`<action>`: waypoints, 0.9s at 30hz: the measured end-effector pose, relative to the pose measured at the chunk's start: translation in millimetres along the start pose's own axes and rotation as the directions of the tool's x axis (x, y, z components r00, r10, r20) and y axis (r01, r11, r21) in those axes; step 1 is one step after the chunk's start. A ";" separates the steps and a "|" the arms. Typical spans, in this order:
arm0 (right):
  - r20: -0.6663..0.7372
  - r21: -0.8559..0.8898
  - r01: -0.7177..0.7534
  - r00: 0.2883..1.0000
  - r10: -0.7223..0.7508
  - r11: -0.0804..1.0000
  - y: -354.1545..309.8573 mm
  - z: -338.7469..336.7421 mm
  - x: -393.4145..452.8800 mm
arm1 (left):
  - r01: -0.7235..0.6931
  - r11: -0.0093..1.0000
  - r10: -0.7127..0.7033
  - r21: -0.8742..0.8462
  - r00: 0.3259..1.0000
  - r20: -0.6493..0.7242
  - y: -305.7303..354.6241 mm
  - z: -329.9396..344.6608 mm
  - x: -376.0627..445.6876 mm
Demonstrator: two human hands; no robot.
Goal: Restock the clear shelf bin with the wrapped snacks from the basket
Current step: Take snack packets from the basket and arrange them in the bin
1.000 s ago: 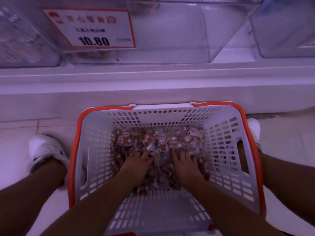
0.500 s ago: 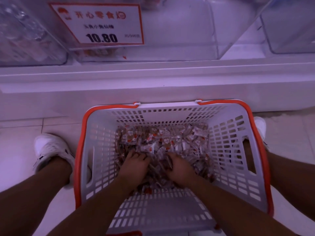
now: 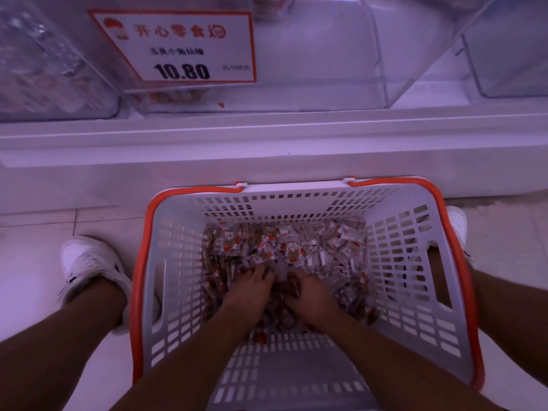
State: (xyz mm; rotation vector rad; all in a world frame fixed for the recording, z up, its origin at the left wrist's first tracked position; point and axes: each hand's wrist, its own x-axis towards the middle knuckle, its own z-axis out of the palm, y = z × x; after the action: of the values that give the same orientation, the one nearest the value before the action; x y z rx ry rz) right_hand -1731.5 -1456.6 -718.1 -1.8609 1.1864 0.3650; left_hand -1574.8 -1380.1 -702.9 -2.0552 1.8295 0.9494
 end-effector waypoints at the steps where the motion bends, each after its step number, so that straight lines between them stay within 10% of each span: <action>1: 0.006 0.097 -0.017 1.000 0.016 0.995 1.9 -9.4 0.5 | -0.008 1.000 0.008 -0.013 1.000 0.004 -3.0 -1.2 -0.1; 10: 0.364 0.728 -0.467 0.884 0.294 0.502 16.8 -90.5 8.0 | 0.036 0.998 -0.035 -0.057 0.999 0.018 11.7 -0.9 12.4; 16: 0.366 0.720 -0.469 0.883 0.294 0.511 8.6 -104.1 6.0 | -0.051 0.993 0.044 0.106 0.997 0.067 25.5 5.4 9.3; 19: 0.374 0.693 -0.455 0.890 0.262 0.559 -0.4 -110.1 -0.6 | -0.041 0.994 0.046 -0.101 0.998 0.048 22.3 -3.4 0.0; 27: 0.345 0.749 -0.182 0.928 -0.141 0.638 -101.6 -212.2 -69.6 | -0.048 0.426 -0.274 -0.903 0.945 -0.179 6.0 -174.1 -59.4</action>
State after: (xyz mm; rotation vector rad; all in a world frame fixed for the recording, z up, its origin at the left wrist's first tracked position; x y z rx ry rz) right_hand -1722.7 -1567.8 -499.6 -0.9518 0.8821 0.1584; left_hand -1527.0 -1432.2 -532.9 -3.0268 1.3010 2.0032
